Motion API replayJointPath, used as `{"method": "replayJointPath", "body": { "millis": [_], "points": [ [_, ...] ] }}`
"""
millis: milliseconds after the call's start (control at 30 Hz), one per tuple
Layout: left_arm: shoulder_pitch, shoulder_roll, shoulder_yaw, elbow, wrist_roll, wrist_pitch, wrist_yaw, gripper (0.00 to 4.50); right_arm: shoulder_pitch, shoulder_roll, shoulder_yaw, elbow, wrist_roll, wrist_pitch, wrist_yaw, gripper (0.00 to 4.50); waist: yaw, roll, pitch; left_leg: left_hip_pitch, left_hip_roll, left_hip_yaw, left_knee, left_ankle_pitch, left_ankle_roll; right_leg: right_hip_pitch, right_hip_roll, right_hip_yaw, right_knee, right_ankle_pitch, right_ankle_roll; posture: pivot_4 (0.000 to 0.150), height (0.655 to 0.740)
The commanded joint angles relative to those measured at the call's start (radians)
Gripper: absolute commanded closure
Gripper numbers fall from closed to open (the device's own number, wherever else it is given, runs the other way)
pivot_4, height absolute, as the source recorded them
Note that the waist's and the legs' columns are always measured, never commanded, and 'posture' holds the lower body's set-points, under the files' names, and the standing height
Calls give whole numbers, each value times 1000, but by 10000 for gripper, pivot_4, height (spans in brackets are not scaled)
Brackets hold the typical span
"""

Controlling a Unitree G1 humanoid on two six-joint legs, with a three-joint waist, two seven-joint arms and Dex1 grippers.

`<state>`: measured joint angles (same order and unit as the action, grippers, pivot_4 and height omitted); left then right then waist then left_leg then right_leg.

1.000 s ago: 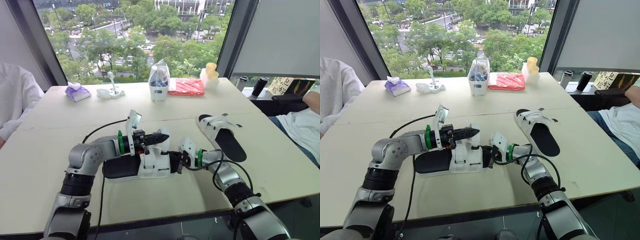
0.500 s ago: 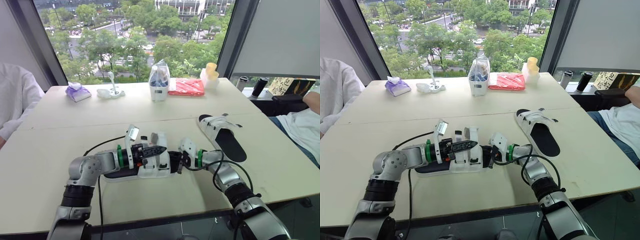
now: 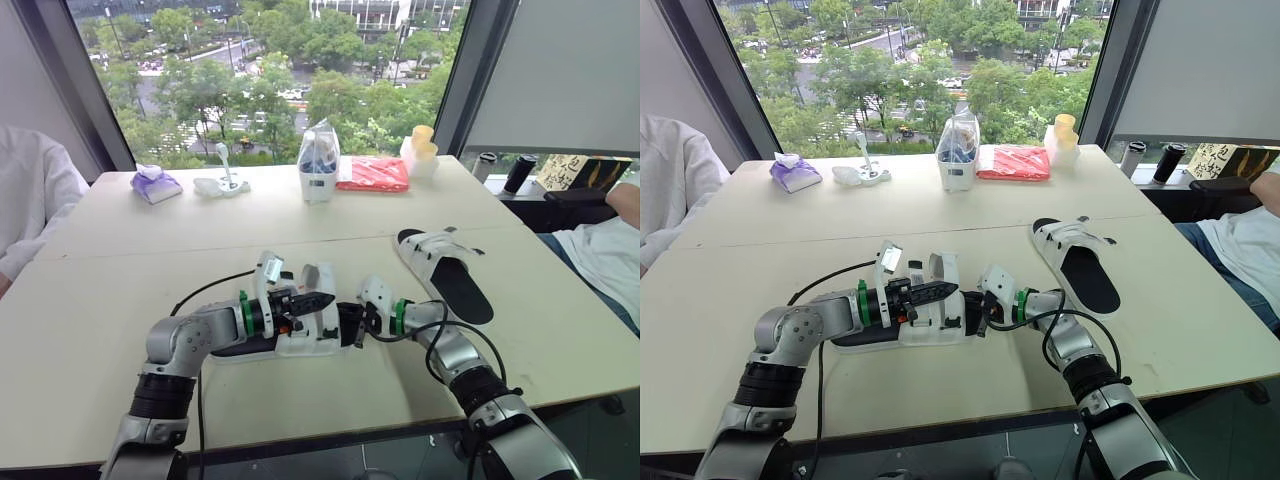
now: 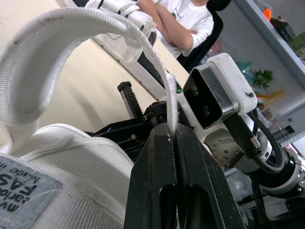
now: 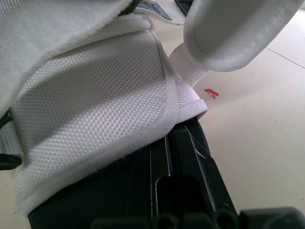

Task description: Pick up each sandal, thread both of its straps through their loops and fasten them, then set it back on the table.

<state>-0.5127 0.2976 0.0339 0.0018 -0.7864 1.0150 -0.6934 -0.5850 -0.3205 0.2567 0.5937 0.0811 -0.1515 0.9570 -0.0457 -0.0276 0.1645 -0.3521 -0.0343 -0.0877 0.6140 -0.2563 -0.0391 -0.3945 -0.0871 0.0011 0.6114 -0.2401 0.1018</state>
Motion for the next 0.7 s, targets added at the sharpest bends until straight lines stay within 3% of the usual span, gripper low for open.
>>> {"method": "replayJointPath", "body": {
  "millis": [33, 367, 700],
  "points": [
    [5, 17, -1, -24, 16, -30, -16, 44750, 71, 9, 67, 91, -82, 84, -2, 45000, 0, 0, 0, 0, 0, 0, 0, 0, 0, 0, 0, 0, 0, 0, 0, 1500, 7400],
    [10, 37, -20, -37, 9, -23, -54, 44750, 66, 14, 68, 98, -83, 83, -3, 45000, -1, 0, 0, -1, 0, 0, 0, 0, 0, -1, 0, 0, 0, 0, 0, 1500, 7400],
    [15, -9, 29, -50, -50, 26, -11, 44750, 70, 12, 68, 95, -83, 85, -2, 45000, -1, 0, 0, -1, 4, 0, 0, 0, 0, -1, 1, 0, -1, 0, 0, 1500, 7400]
  ]
}}
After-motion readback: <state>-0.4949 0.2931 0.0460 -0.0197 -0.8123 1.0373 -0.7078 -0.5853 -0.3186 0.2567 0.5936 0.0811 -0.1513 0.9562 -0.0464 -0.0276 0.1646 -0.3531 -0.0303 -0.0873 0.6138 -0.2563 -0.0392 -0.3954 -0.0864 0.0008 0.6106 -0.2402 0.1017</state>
